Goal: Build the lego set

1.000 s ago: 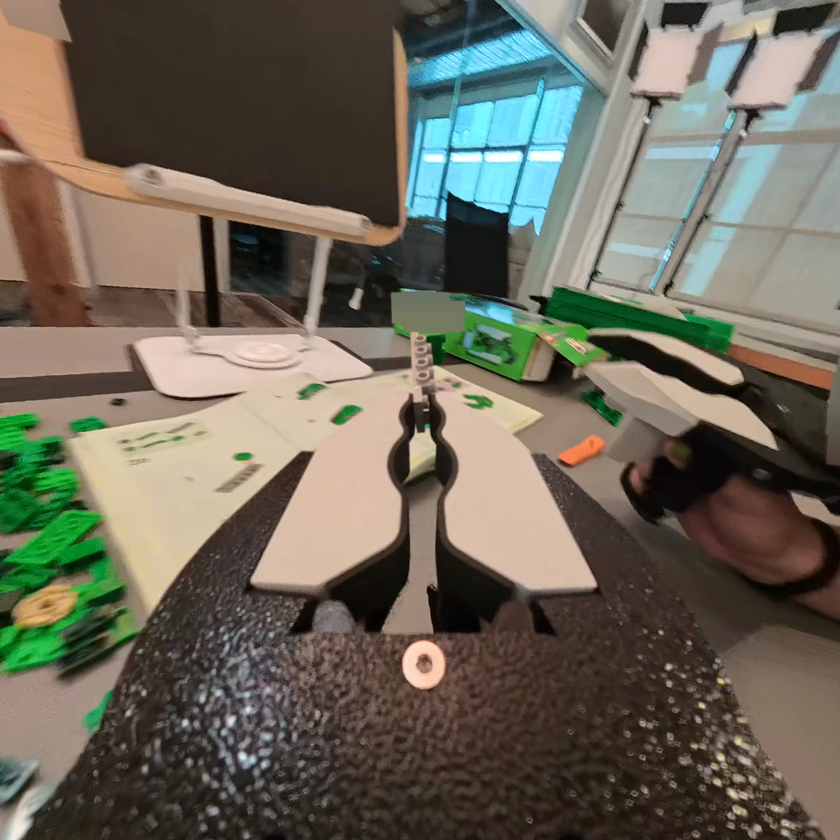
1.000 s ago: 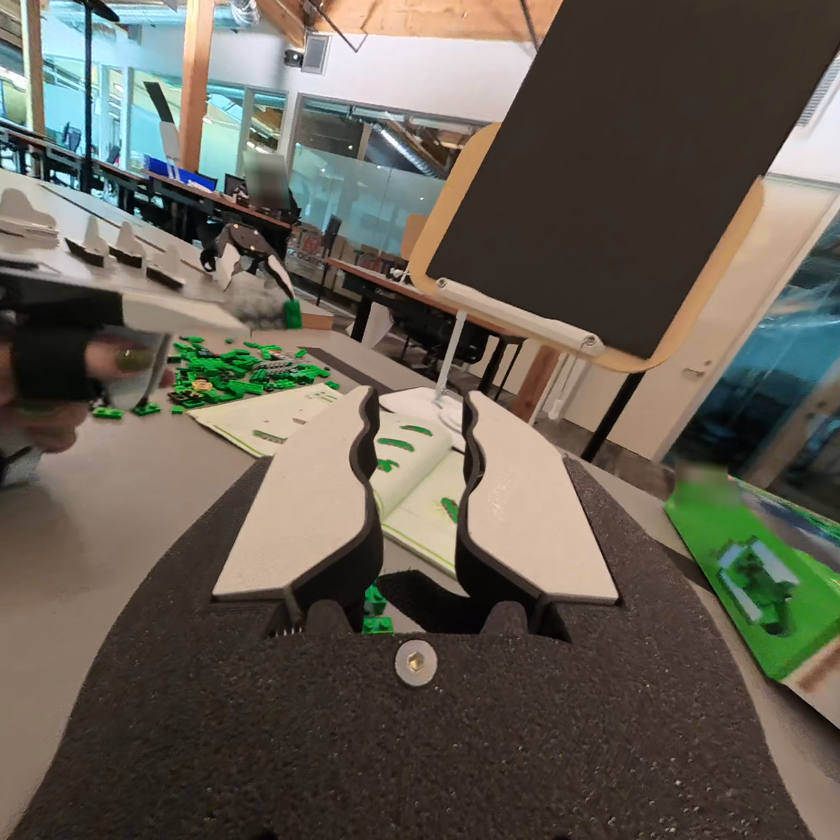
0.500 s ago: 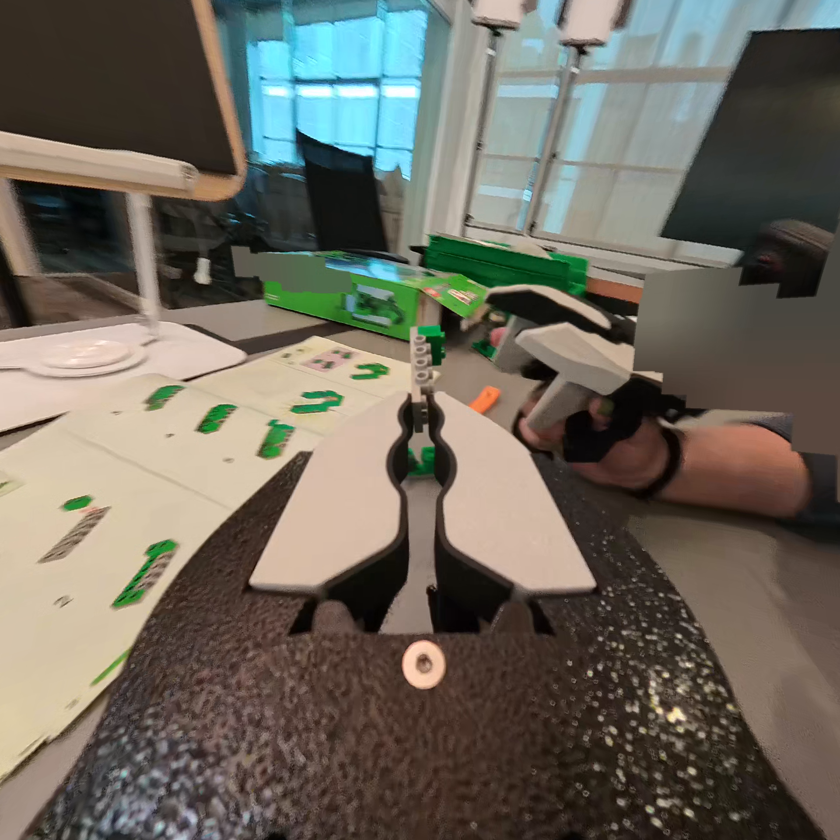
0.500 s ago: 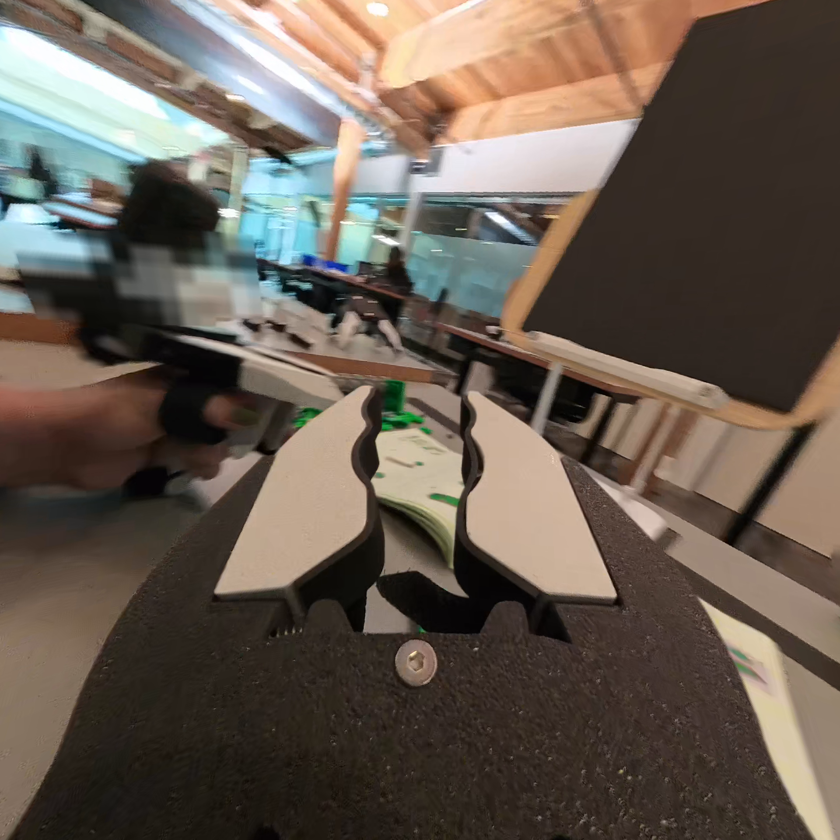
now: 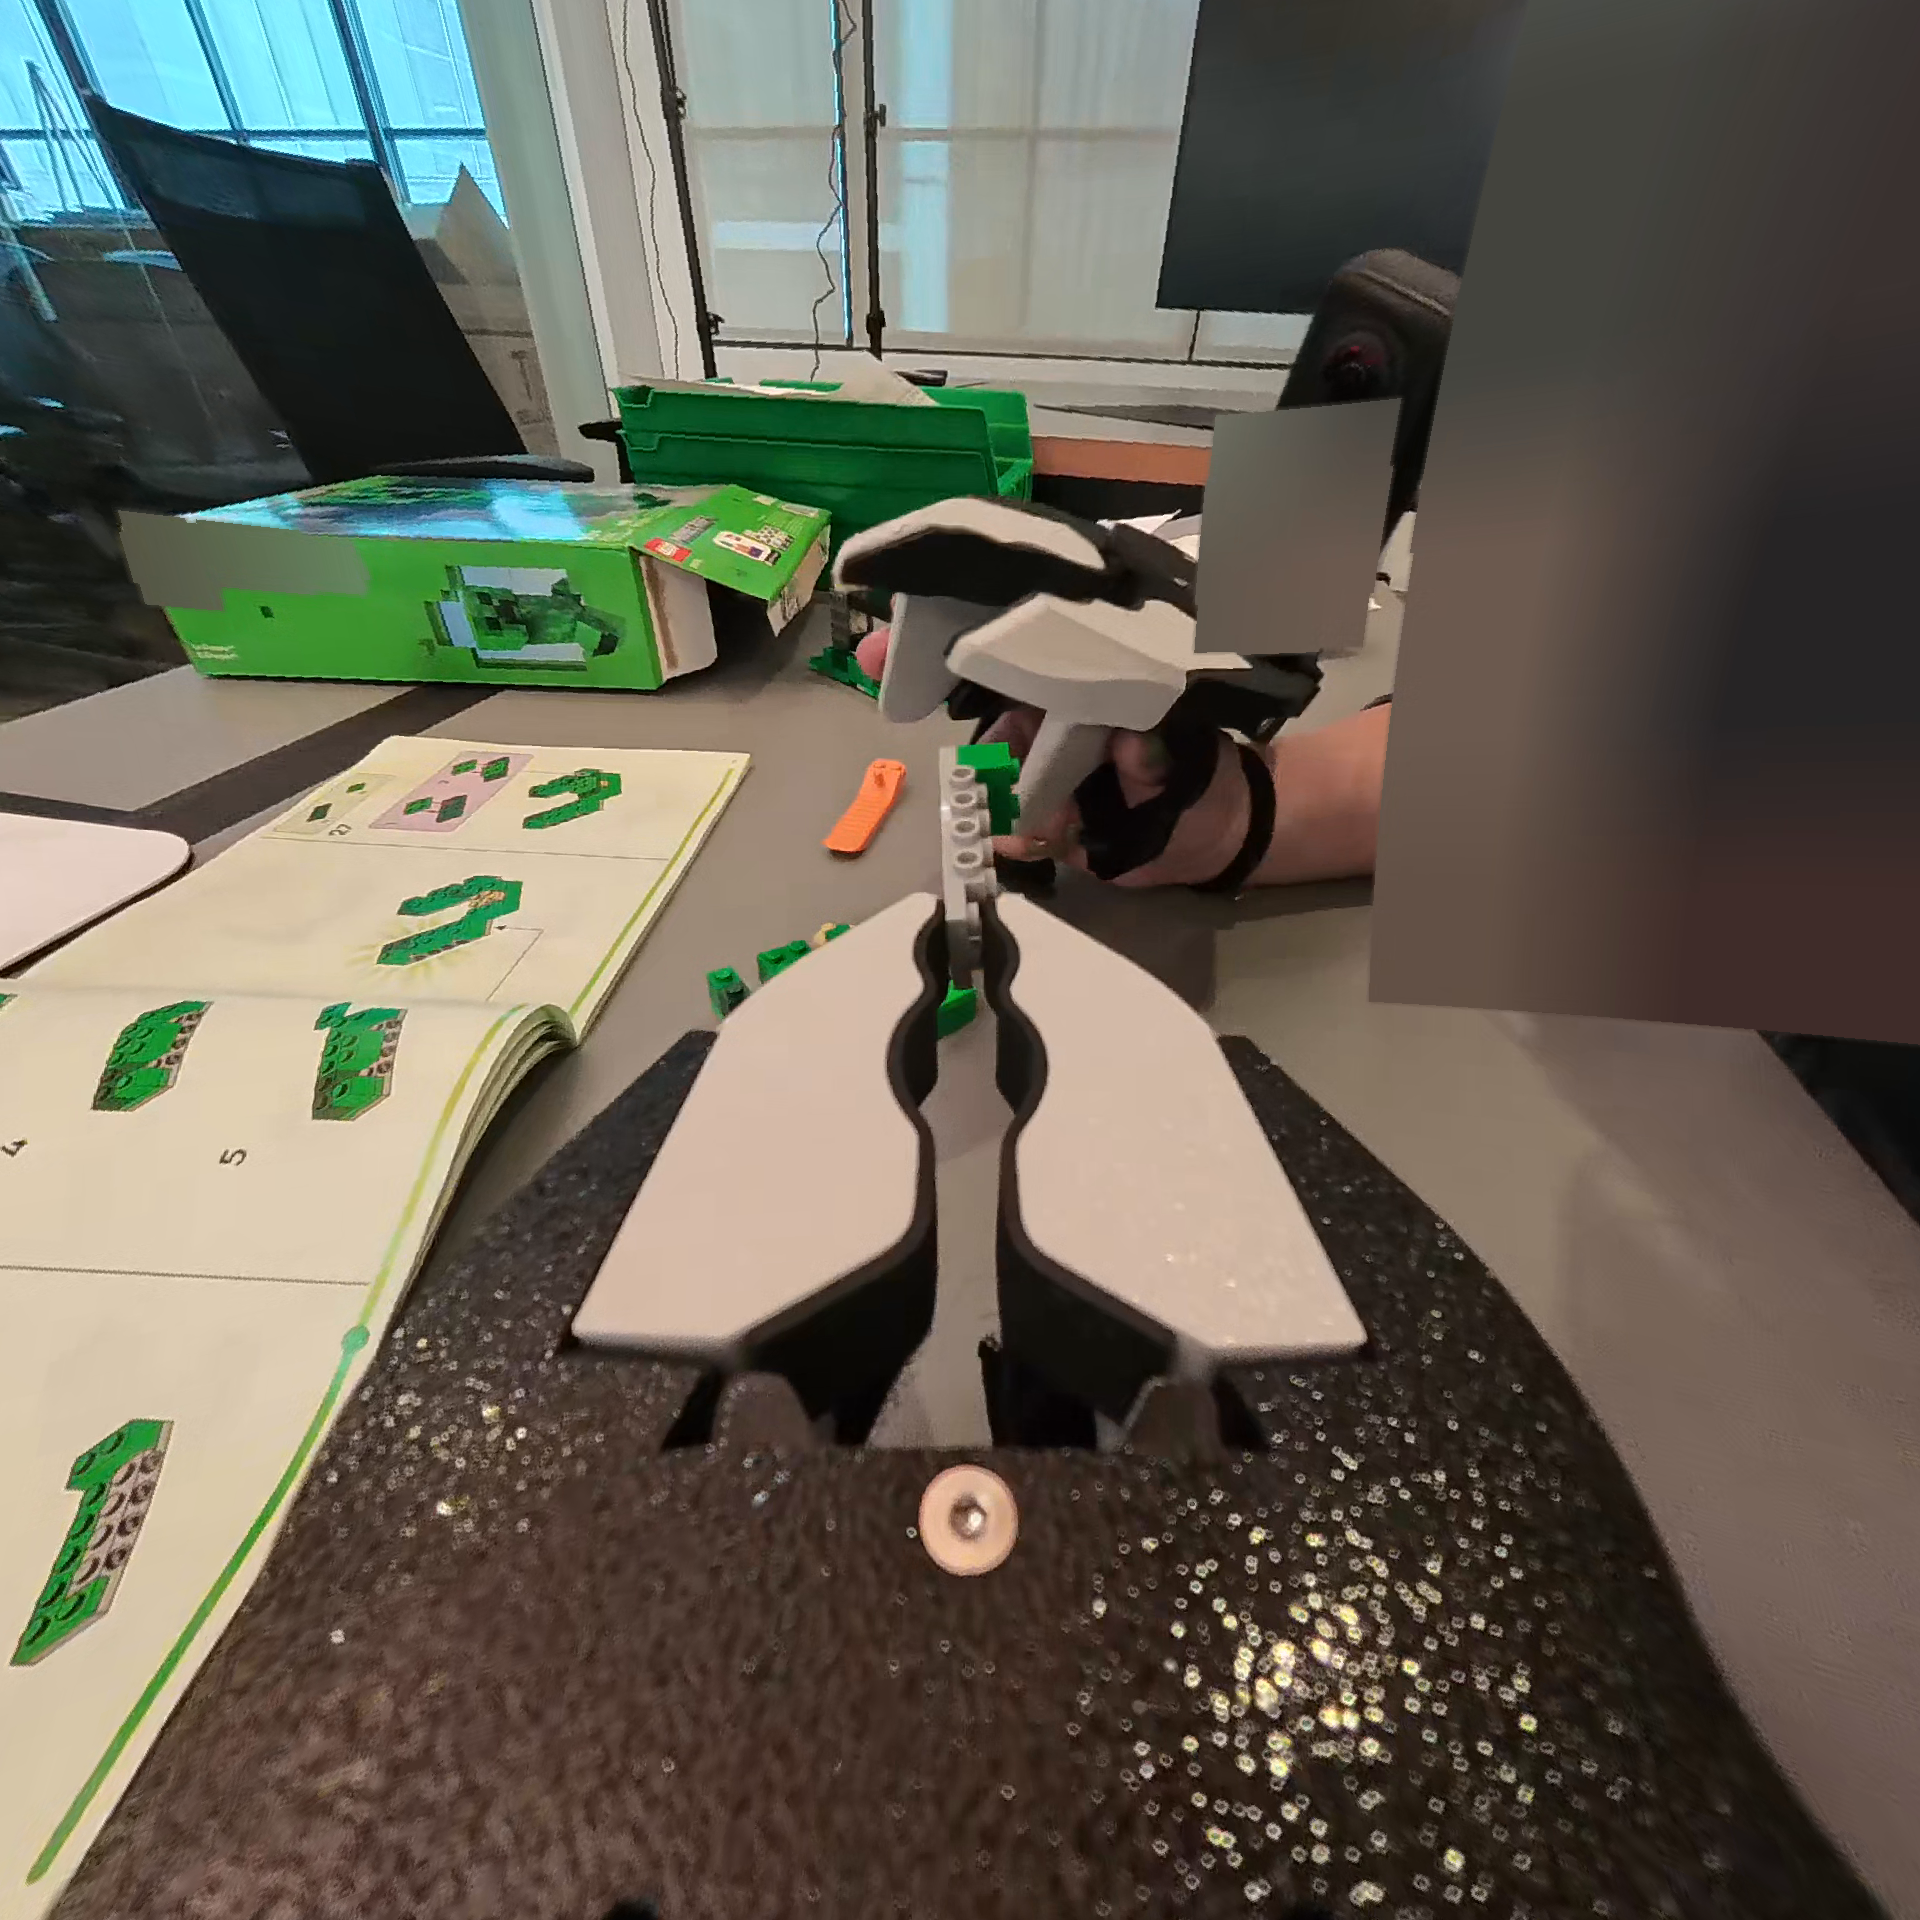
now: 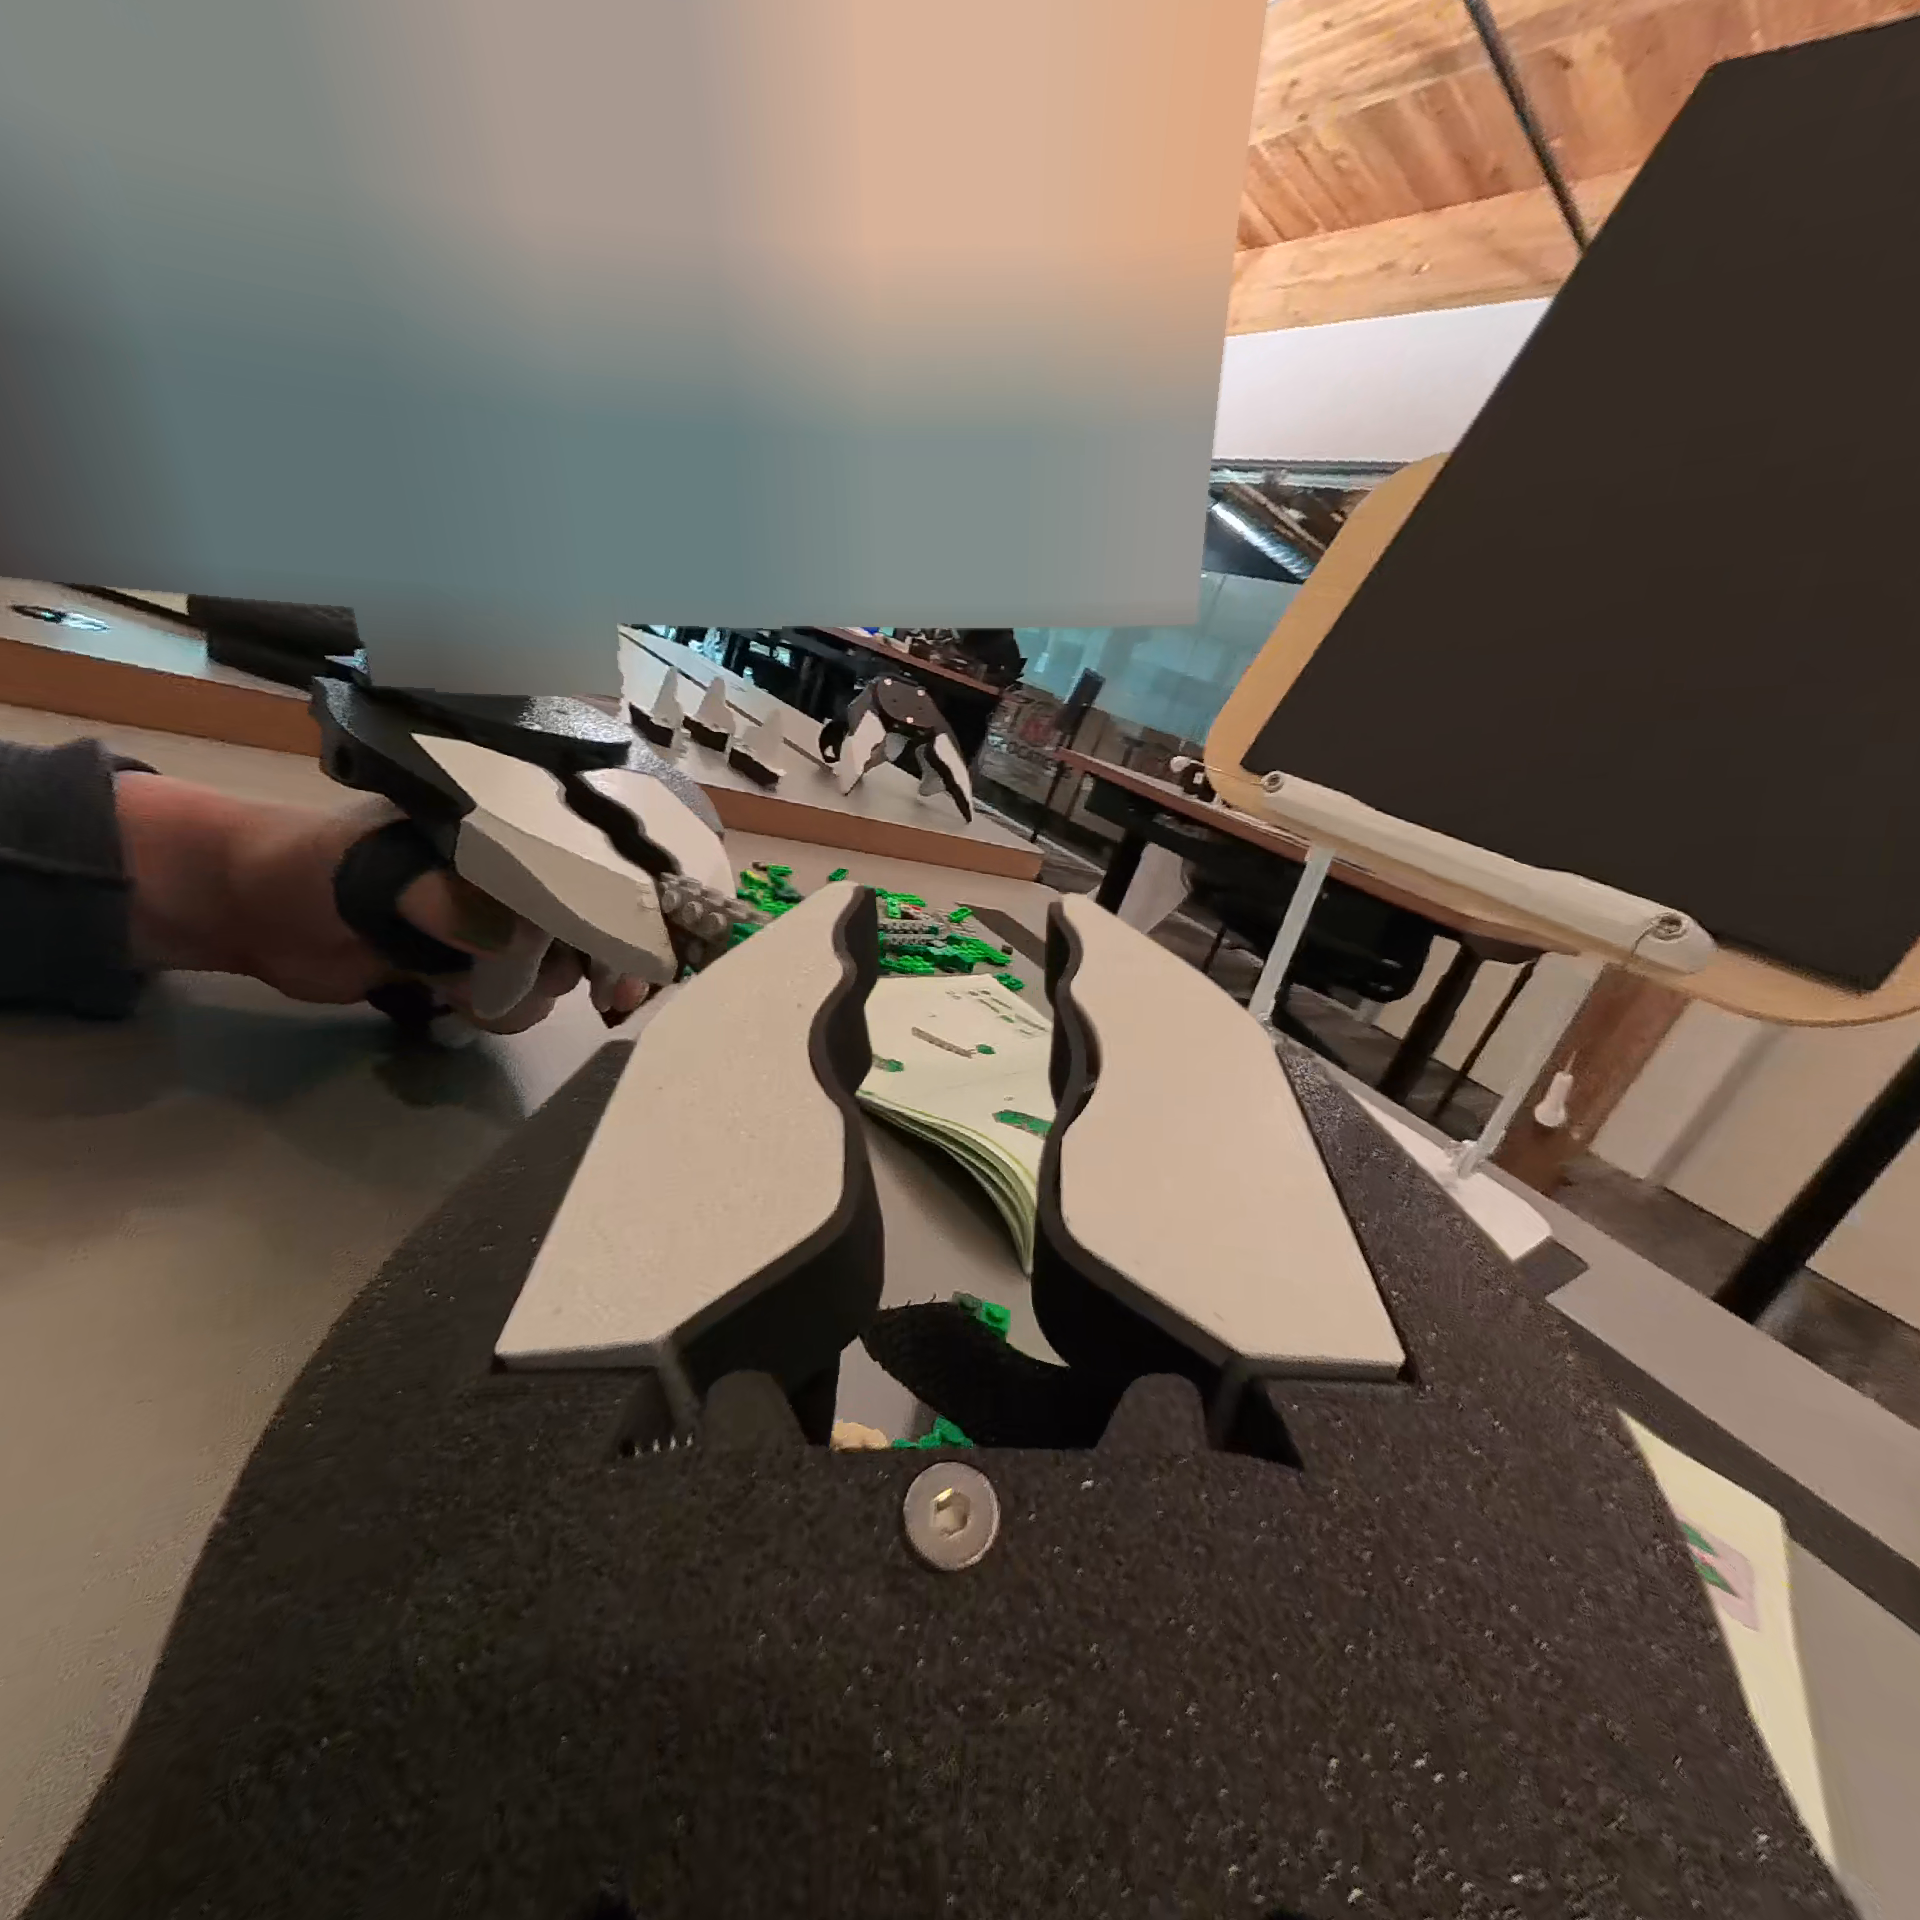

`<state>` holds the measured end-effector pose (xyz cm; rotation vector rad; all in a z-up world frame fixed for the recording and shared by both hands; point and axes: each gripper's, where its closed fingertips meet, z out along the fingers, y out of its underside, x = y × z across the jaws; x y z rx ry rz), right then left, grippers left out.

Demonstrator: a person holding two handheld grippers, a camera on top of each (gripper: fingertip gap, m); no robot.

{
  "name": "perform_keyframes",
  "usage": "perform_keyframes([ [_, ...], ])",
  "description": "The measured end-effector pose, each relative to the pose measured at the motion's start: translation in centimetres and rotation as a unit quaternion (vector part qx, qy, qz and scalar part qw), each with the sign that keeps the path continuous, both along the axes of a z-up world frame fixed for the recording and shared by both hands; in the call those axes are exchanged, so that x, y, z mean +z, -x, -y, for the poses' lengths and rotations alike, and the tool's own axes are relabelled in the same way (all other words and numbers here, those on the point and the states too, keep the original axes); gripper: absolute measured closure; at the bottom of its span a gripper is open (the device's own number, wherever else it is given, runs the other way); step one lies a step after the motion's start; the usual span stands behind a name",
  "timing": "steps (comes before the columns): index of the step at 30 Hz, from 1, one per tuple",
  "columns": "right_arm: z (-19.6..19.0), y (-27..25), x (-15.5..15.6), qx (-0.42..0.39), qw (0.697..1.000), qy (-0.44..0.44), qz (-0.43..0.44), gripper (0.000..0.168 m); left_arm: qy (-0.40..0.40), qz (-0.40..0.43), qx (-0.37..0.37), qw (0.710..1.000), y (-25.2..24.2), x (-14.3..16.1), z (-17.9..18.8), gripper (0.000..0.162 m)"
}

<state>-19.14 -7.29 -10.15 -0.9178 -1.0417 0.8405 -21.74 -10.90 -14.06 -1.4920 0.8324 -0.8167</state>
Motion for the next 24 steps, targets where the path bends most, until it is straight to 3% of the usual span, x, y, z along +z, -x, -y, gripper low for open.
perform_keyframes([
  [4,-1.9,-1.2,0.7,-0.068,0.997,0.003,-0.027,0.14,-0.001,0.027,0.019,0.999,0.7,0.6,-0.4,0.157],
  [8,-5.9,-4.1,1.3,-0.237,0.971,-0.024,-0.02,0.146,-0.01,0.096,0.081,0.992,3.0,2.0,-1.5,0.157],
  [13,-7.1,-6.9,1.3,-0.284,0.959,0.009,-0.016,0.146,-0.051,0.171,0.128,0.976,5.8,3.8,-1.8,0.157],
  [19,-8.9,-14.2,2.8,-0.403,0.914,-0.043,-0.029,0.15,-0.061,0.093,0.137,0.984,3.9,2.7,-2.0,0.157],
  [22,-9.7,-16.5,2.2,-0.414,0.909,-0.025,-0.036,0.15,-0.066,0.078,0.099,0.99,0.6,2.4,-1.4,0.157],
  [24,-10.1,-16.3,1.1,-0.402,0.915,-0.008,-0.031,0.15,-0.084,0.052,0.115,0.988,-0.6,2.2,-1.4,0.157],
])
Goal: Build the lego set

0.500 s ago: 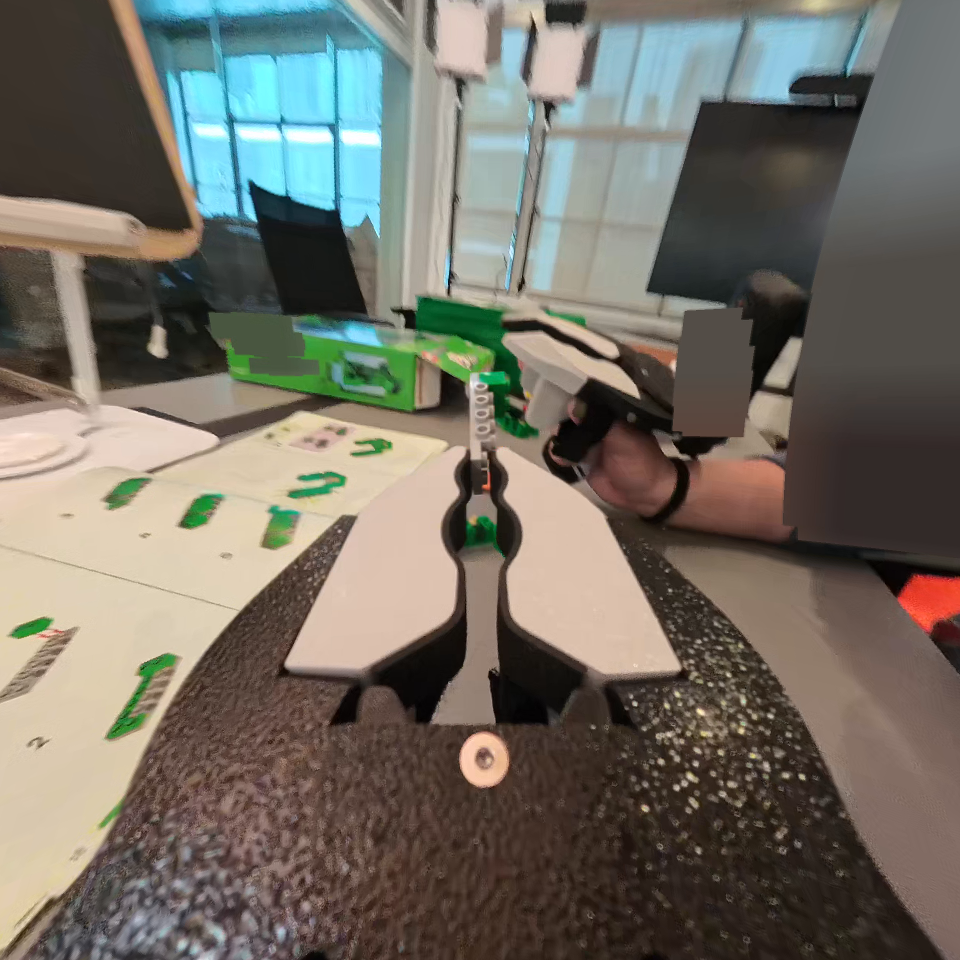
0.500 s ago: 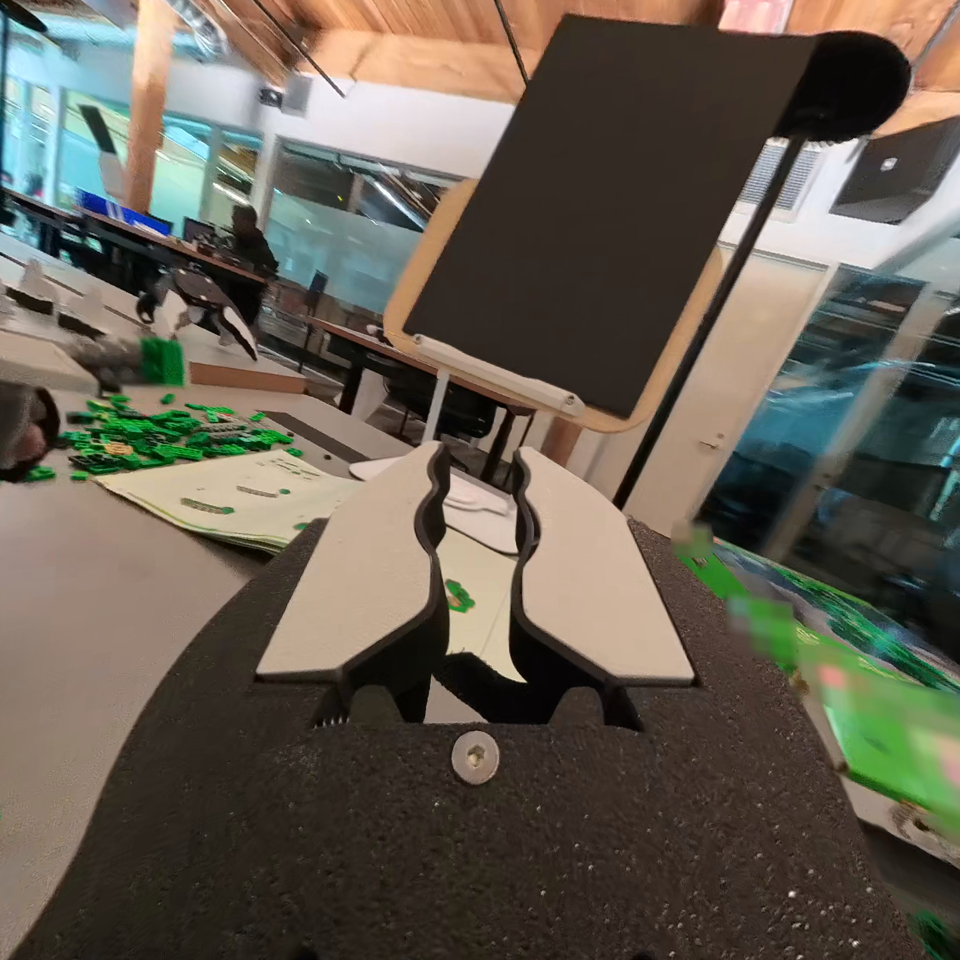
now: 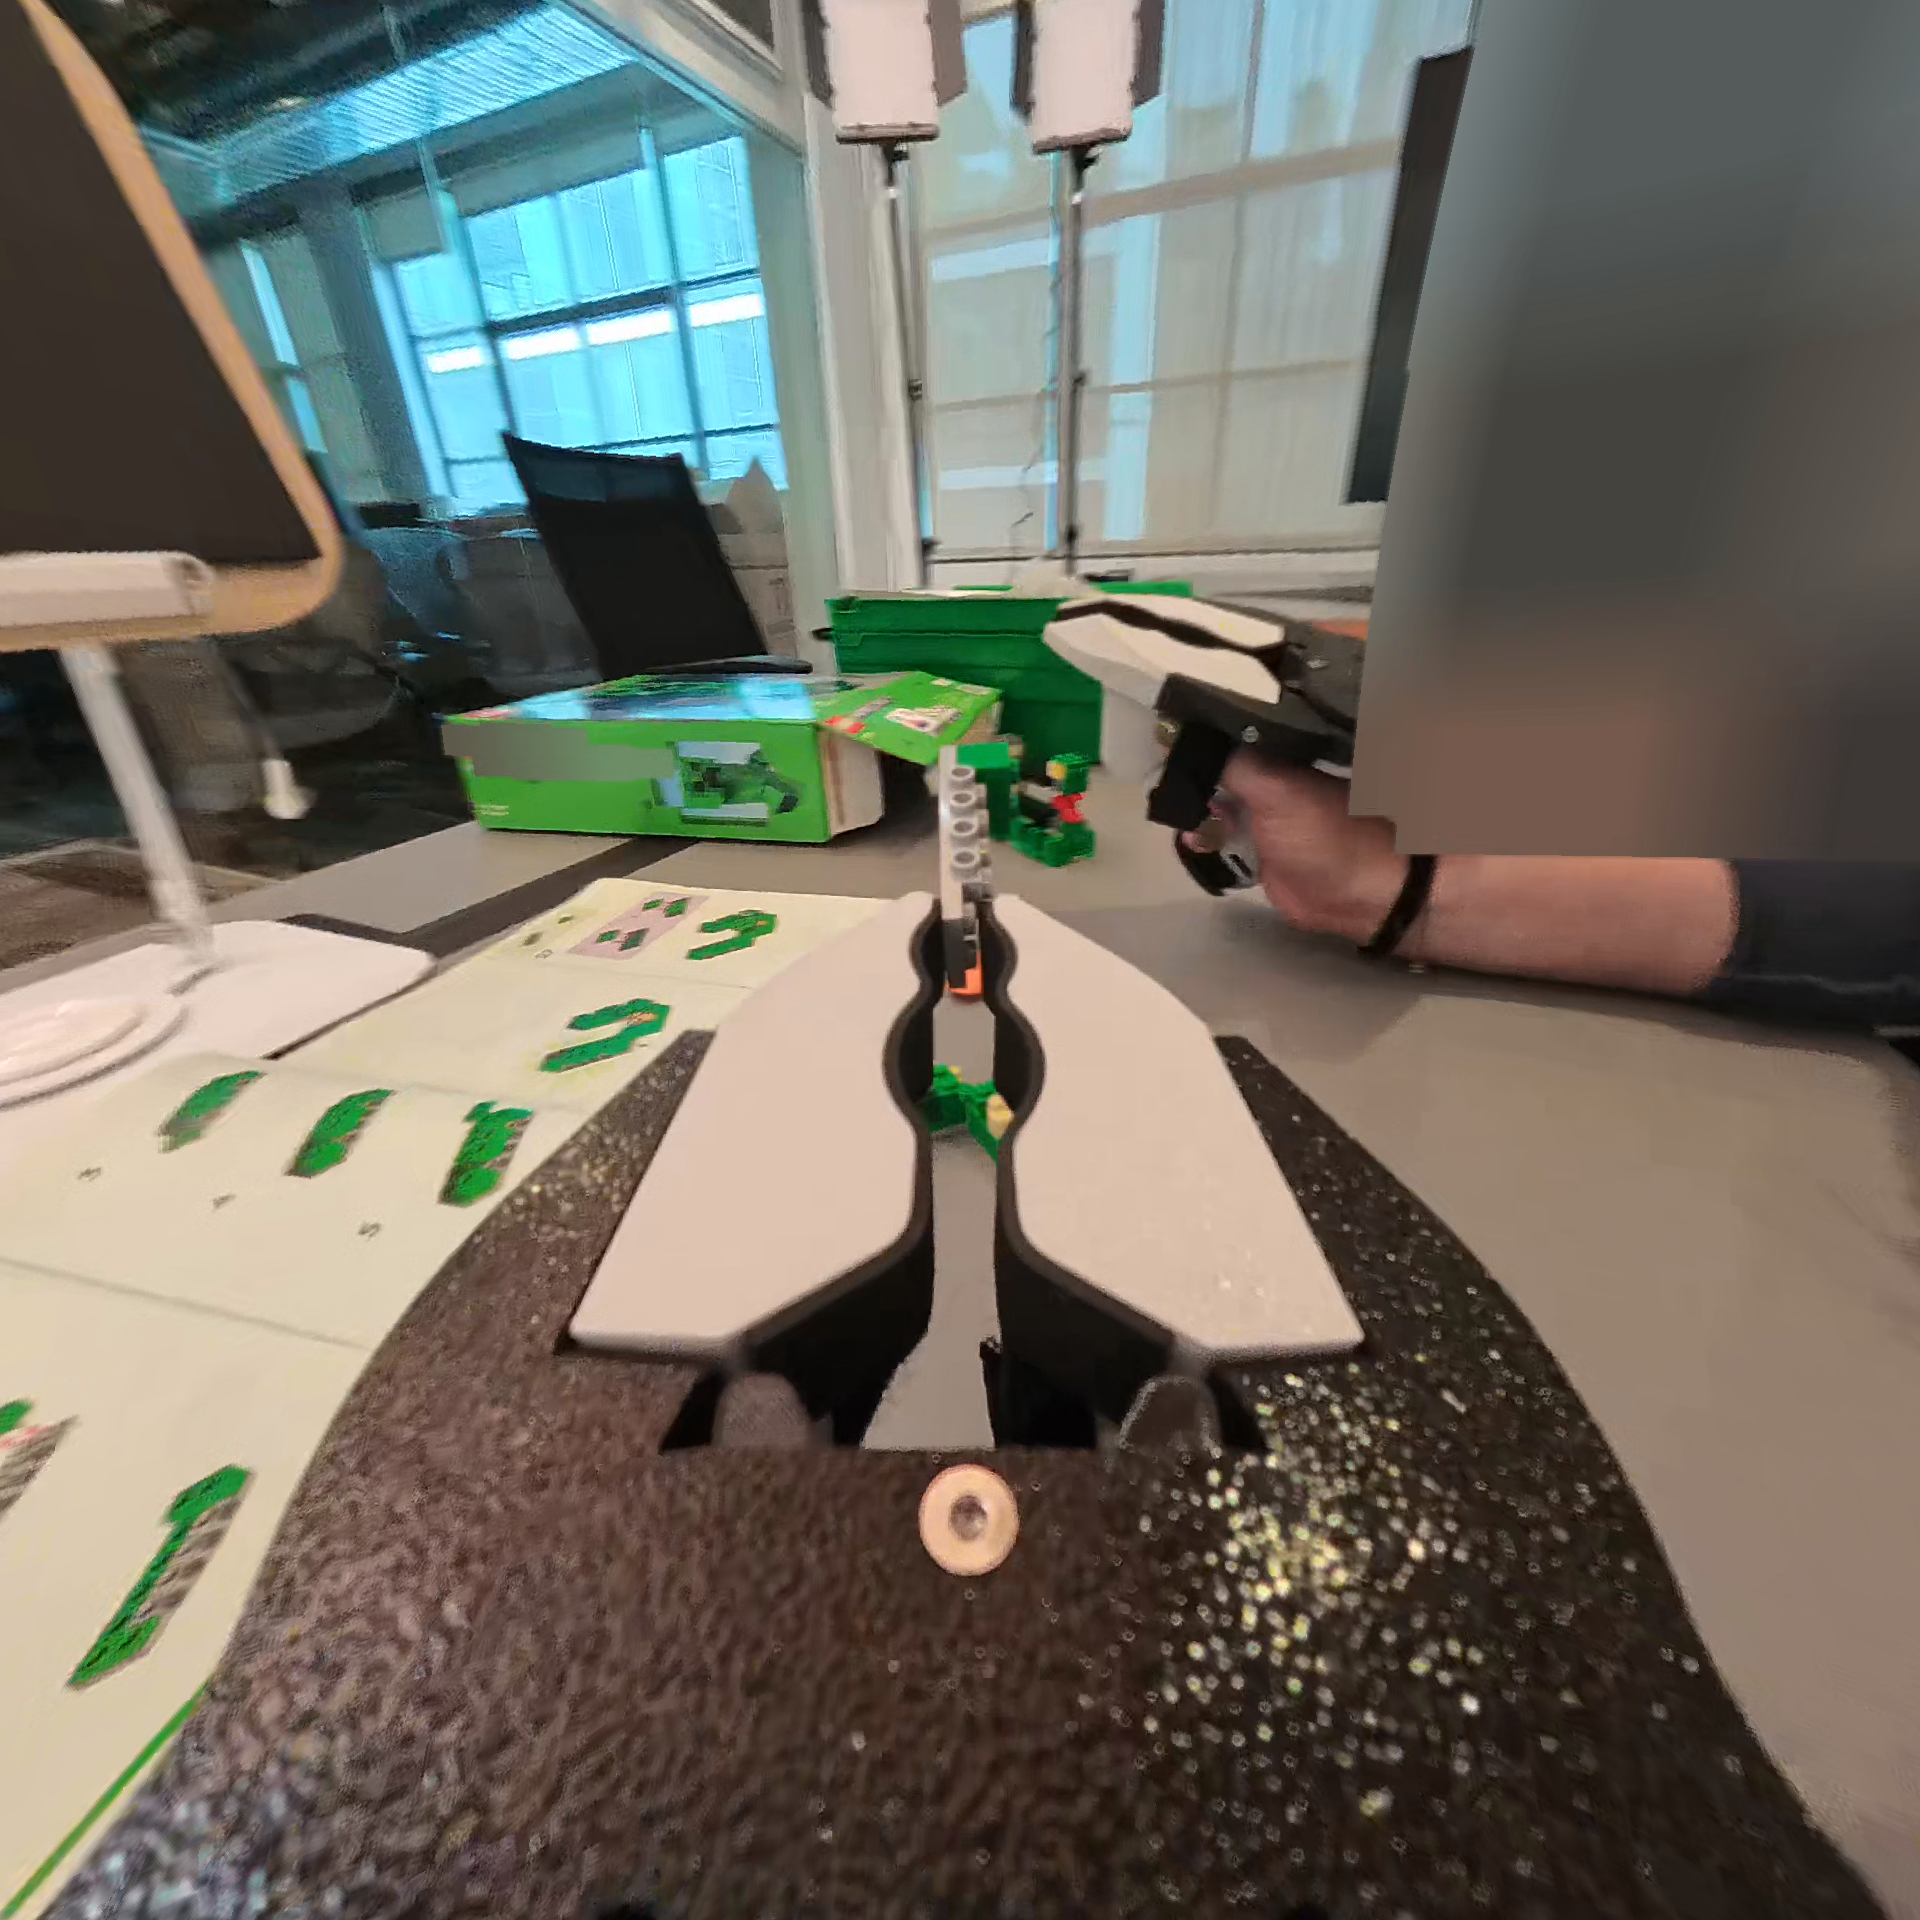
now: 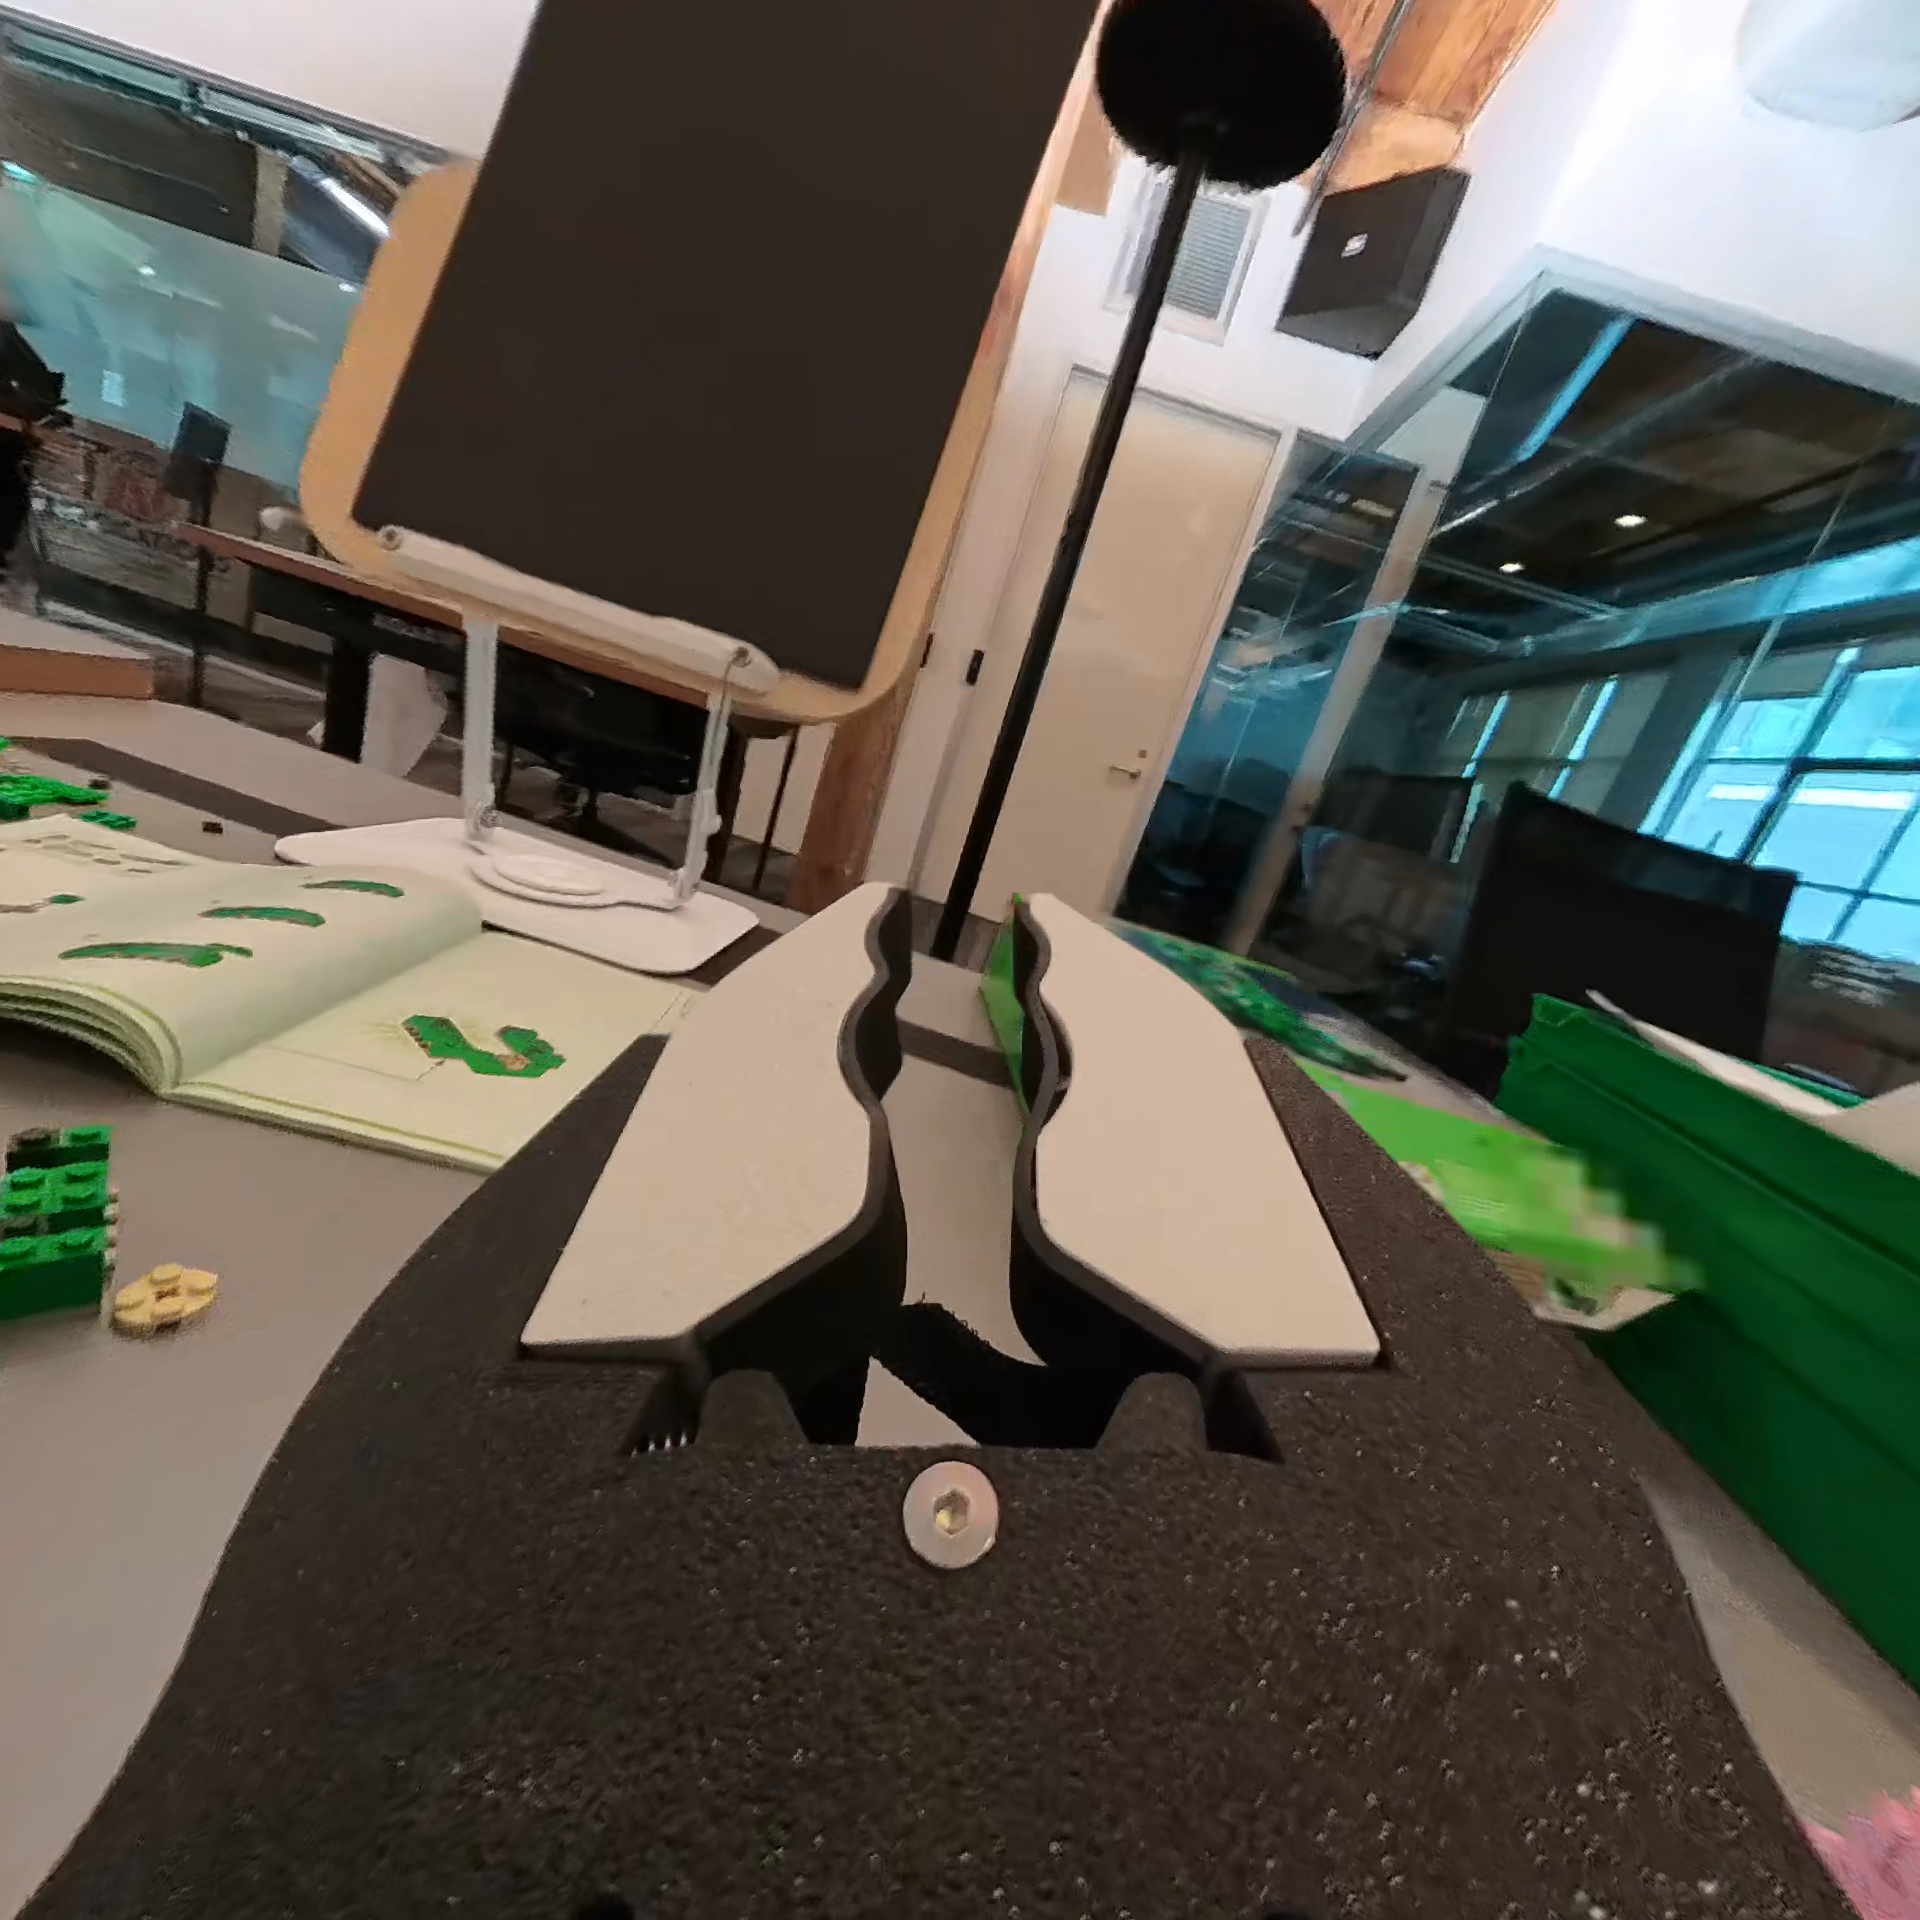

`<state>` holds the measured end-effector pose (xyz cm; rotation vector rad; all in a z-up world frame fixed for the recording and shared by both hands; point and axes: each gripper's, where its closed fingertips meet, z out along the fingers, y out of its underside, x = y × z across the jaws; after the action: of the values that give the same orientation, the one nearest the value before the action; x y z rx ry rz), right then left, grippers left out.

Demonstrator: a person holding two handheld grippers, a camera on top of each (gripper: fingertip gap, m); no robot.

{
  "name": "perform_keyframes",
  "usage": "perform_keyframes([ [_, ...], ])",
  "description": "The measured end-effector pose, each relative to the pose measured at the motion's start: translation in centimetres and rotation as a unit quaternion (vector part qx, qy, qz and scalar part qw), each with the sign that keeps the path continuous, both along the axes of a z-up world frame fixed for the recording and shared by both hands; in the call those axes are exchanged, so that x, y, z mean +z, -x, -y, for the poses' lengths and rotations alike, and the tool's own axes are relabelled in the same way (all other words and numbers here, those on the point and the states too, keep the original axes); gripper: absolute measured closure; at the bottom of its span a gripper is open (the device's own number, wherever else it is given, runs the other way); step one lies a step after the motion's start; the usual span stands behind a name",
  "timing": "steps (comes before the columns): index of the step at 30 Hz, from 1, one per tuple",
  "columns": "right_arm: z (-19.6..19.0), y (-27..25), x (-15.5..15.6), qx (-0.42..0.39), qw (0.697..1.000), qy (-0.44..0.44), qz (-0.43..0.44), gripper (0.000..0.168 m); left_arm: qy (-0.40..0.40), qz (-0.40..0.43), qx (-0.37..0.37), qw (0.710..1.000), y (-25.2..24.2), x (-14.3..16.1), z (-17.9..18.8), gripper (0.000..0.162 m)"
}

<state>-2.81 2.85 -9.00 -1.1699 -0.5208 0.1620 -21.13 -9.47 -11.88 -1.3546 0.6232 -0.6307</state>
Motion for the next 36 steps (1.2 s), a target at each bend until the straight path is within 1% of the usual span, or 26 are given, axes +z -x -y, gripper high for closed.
perform_keyframes([
  [2,-0.3,1.0,-0.8,0.012,1.0,0.009,0.02,0.15,-0.022,-0.027,0.06,0.998,0.3,-0.1,-0.5,0.157],
  [6,0.1,2.1,-1.1,0.027,0.998,-0.003,0.049,0.154,-0.05,-0.063,0.087,0.993,0.0,0.1,-0.3,0.157],
  [9,0.6,2.9,-1.4,0.048,0.997,0.0,0.062,0.159,-0.049,-0.054,0.08,0.994,-0.2,0.2,-0.2,0.157],
  [12,1.0,3.7,-1.7,0.07,0.995,0.003,0.076,0.16,-0.046,-0.044,0.112,0.992,1.1,0.5,-0.7,0.157],
  [18,1.4,4.7,-2.1,0.066,0.992,-0.013,0.11,0.162,-0.039,-0.01,0.156,0.987,3.7,1.1,-1.3,0.157],
  [21,1.3,4.8,-2.2,0.064,0.991,-0.013,0.116,0.163,-0.032,-0.004,0.157,0.987,3.9,0.9,-1.4,0.157],
  [23,1.3,4.8,-2.5,0.066,0.991,-0.005,0.12,0.168,-0.019,-0.01,0.148,0.989,3.4,0.4,-1.6,0.157],
  [26,1.2,4.8,-2.5,0.063,0.991,-0.004,0.122,0.168,-0.014,-0.024,0.143,0.989,3.1,-0.1,-1.8,0.157],
  [33,1.2,4.9,-2.4,0.064,0.99,-0.019,0.125,0.168,-0.01,-0.021,0.139,0.99,3.0,-0.1,-1.9,0.157],
  [36,1.9,5.5,-2.3,0.088,0.988,-0.03,0.126,0.168,-0.008,-0.017,0.14,0.99,3.1,-0.1,-1.9,0.157],
])
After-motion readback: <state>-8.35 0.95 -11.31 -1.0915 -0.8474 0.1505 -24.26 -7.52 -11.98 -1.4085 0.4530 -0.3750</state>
